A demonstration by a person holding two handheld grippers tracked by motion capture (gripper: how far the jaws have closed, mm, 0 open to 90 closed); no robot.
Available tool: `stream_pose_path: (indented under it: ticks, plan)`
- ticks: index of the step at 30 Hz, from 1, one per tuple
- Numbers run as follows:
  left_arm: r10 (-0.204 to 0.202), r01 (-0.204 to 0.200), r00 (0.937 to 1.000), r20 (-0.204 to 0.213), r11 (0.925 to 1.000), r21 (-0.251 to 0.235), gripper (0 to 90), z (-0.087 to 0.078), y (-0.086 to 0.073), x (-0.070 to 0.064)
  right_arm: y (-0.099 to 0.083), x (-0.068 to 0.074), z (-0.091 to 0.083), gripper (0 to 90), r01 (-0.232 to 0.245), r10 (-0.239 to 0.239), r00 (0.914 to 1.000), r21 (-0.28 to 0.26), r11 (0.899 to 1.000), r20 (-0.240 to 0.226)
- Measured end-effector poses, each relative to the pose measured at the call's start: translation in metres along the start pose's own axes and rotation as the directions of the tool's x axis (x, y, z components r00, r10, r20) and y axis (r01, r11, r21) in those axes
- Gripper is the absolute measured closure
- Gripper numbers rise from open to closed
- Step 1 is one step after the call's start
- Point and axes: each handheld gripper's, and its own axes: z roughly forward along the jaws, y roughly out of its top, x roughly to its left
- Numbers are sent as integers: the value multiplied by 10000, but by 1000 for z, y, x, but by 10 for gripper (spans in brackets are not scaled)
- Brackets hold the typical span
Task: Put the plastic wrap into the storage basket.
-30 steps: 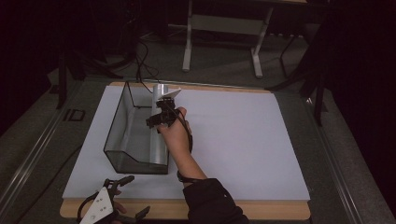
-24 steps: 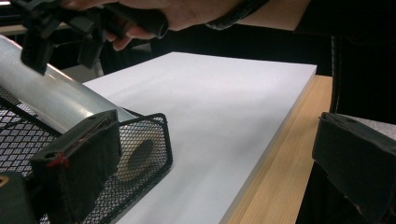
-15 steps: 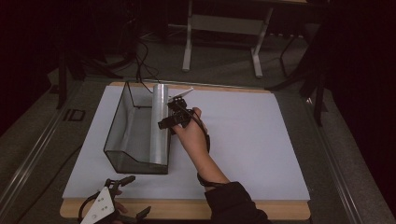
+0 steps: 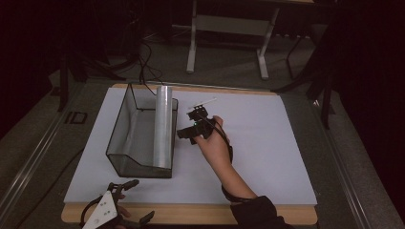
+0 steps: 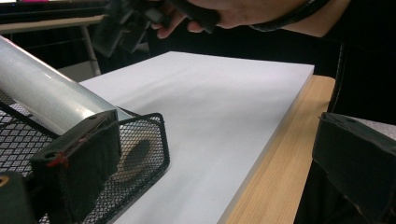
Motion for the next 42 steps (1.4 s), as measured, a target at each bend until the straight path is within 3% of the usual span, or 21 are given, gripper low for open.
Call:
stream_pose_path:
  ticks: [11, 16, 21, 42]
  plan:
    - [4, -4, 10000, 48, 10000, 15, 18, 2, 0, 0, -49, -29, -21, 136, 234, -222, 9994, -459, 9987, 251]
    - [-53, 53, 10000, 79, 10000, 25, 18, 3, 0, 0, -64, -35, -27, 135, 254, -230, 9992, -771, 9967, 318]
    - [-47, 47, 9999, 92, 10000, 20, 18, 3, 0, 0, -86, -40, -39, 136, 599, -528, 9968, -1243, 9904, 598]
    - [-28, 27, 9999, 103, 10000, 24, 18, 4, 0, 0, -148, -70, -65, 137, 332, -157, 9954, -1864, 9819, 942]
